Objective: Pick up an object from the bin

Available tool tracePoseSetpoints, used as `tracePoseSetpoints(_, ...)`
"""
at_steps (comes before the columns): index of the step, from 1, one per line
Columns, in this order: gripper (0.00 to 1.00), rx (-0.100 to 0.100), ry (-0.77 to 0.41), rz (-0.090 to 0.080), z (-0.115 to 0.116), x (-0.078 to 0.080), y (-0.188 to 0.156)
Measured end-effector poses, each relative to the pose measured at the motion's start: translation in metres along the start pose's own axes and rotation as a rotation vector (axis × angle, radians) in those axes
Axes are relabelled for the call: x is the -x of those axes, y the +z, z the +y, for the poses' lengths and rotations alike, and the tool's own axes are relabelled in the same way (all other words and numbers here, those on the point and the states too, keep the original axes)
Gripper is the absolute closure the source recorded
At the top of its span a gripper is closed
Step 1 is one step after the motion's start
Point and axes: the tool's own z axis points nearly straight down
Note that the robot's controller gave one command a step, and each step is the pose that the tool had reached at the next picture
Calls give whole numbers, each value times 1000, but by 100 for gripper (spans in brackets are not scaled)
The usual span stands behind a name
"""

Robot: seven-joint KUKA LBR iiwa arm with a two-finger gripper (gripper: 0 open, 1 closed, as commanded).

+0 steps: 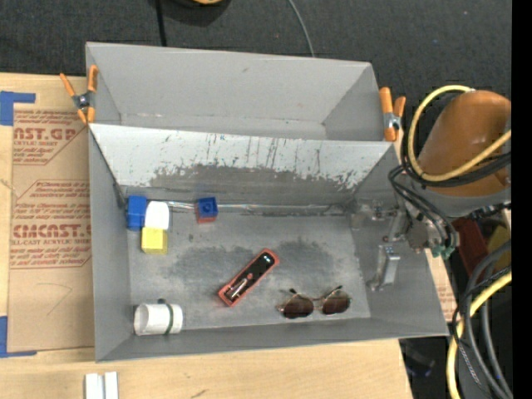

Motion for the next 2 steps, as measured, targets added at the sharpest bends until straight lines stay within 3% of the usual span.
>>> tracePoseSetpoints(1, 0, -1, -1, -8, 1, 2, -5)
tracePoseSetpoints(2, 0, -3, -48, -15, 9, -5, 23)
